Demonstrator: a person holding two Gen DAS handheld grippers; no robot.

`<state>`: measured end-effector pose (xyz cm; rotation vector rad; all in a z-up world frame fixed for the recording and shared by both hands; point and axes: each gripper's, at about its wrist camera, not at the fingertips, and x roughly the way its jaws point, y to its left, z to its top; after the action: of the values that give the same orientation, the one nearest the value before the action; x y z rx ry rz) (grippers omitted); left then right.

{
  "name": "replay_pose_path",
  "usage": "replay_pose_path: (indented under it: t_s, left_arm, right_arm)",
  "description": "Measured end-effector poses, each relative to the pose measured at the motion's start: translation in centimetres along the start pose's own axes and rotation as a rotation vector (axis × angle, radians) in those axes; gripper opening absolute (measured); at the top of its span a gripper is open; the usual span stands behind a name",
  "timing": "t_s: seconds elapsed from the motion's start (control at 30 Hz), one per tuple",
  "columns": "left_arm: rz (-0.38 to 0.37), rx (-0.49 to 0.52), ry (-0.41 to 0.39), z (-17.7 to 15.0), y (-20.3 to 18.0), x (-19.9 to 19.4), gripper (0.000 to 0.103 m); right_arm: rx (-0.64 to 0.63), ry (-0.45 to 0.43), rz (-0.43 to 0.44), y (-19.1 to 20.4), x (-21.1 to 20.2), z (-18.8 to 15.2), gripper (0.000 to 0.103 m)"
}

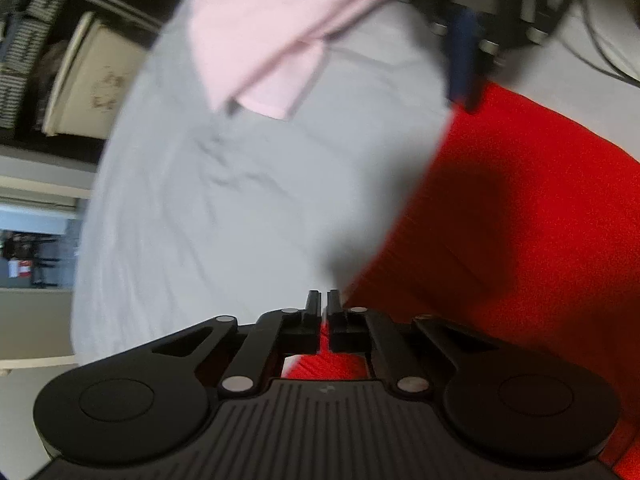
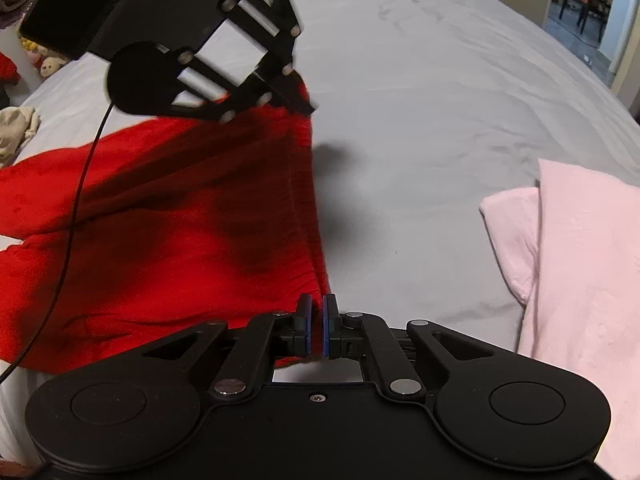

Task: Fold clothes

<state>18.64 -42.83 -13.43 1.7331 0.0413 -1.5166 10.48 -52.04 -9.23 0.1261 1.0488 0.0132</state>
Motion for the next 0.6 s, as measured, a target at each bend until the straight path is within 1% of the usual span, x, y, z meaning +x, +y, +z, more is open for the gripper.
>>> replay_pose_path:
  t_s: [0.03,0.13,0.17,0.23,0.27,0.33,0.4,0.47,0.5,0.57,0.6]
  left_arm:
    - [0.0,-0.004,0.016,0.2,0.0,0.6,0.0]
    - [0.003,-0.038,0.027,0.1,-0.5,1.3,0.0]
    - [0.011,-0.06,0.025,-0.2,-0.4,1.0,0.002]
    - [0.033,-0.163,0.012,-1.8,-0.1,-0.8,0.004]
    - [0.043,-0.189,0.01,-2.4,0.4,-1.5,0.006]
    - [0.083,-0.296,0.019,-4.1,0.8,-3.8,0.014]
    - [0.115,-0.397,0.035,-5.7,1.1,-6.1,0.018]
    - [0.124,-0.516,0.075,-7.7,1.2,-8.3,0.025]
    - [0.128,-0.576,0.095,-8.8,1.2,-9.4,0.027]
    - [0.147,-0.733,0.156,-11.3,0.3,-12.3,0.032]
    - [0.142,-0.775,0.171,-12.1,0.0,-13.1,0.033]
  right_arm:
    - [0.013,0.008,-0.002,-0.1,0.4,-0.1,0.004]
    - [0.05,0.02,-0.007,-0.4,0.9,-0.3,0.006]
    - [0.063,0.02,-0.009,-0.5,0.8,-0.4,0.01]
    - [0.091,0.02,-0.025,-0.8,0.0,-0.7,0.018]
    - [0.103,0.02,-0.034,-0.9,-0.4,-0.9,0.021]
    - [0.109,0.02,-0.048,-1.1,-0.8,-1.7,0.025]
    - [0.127,0.024,-0.052,-1.2,-1.3,-2.2,0.026]
    - [0.158,0.026,-0.05,-1.3,-2.0,-2.6,0.026]
    - [0.17,0.024,-0.051,-1.2,-2.3,-2.8,0.026]
    - [0.195,0.017,-0.044,-1.1,-3.3,-3.0,0.026]
    - [0.203,0.013,-0.036,-0.9,-3.2,-2.8,0.026]
